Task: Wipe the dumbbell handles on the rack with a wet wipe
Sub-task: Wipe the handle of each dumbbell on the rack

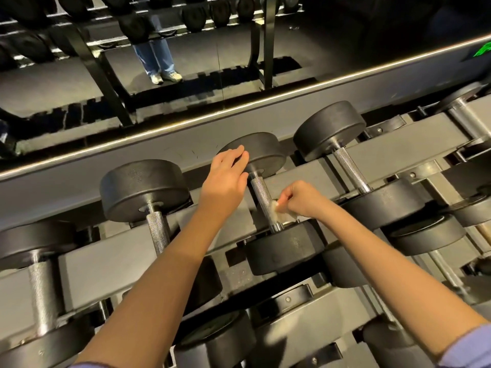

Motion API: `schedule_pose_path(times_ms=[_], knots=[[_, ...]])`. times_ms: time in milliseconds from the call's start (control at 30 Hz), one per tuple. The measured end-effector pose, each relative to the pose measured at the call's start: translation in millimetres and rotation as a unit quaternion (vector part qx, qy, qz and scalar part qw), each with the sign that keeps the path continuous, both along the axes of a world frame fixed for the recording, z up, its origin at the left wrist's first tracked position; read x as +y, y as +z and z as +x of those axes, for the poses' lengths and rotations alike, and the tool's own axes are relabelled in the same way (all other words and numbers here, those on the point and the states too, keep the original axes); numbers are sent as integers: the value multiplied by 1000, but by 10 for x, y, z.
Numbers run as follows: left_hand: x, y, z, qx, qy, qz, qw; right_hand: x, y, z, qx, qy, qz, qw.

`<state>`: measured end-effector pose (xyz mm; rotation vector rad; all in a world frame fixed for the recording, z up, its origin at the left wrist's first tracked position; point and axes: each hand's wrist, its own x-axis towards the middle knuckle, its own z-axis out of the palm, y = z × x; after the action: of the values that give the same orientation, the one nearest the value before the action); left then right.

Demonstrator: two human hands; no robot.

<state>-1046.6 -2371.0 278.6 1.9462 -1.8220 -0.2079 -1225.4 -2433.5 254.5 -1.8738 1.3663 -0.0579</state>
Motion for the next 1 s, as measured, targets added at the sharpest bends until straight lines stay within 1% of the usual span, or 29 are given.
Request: schedule_pose_path(times_ms=[33,67,133,200,267,333,433,500,533,600,633,700,767,833,867,900,967,1000], knots=[[-1,-1,2,3,1,2,1000,28,19,-18,6,15,13,1000],[0,-2,5,5,2,2,1000,44,16,-12,11,17,0,1000],[-3,-3,16,4,0,3,1000,28,-35,56,10,-10,-58,998],[-5,-5,29,0,-4,3,1000,0,-83,133,-34,-63,-87,994],[-7,-10,27,-2,-5,2,1000,-15,-105,166,-71,-94,-97,988],[-11,-12,16,-2,-2,0,1000,-9,-110,112,-70,-80,-84,991],[4,-21,6,0,-8,0,1000,27,-79,-46,-14,-9,-18,1000],[14,-7,-22,2,-2,8,1000,54,-66,-107,8,19,-3,1000],[21,2,-49,0,5,16,1000,79,-58,-110,11,18,-14,1000],[38,15,-134,-15,18,33,999,132,-43,-108,-3,-18,-62,998],[57,10,-184,-27,25,38,999,168,-30,-127,-18,-49,-88,995],[127,-25,-314,-38,37,31,998,240,2,-246,-75,-118,-126,982],[220,-97,-517,-2,24,23,999,289,19,-448,-115,-162,-157,967],[271,-154,-808,42,-14,46,998,294,53,-672,-121,-183,-192,957],[279,-176,-961,50,-34,71,996,283,78,-777,-118,-190,-208,952],[272,-197,-1101,40,-52,92,994,257,107,-877,-115,-195,-224,948],[243,-255,-1272,-34,-71,105,991,184,165,-1057,-111,-197,-251,941],[242,-279,-1299,-56,-71,108,990,131,186,-1137,-107,-200,-261,938]])
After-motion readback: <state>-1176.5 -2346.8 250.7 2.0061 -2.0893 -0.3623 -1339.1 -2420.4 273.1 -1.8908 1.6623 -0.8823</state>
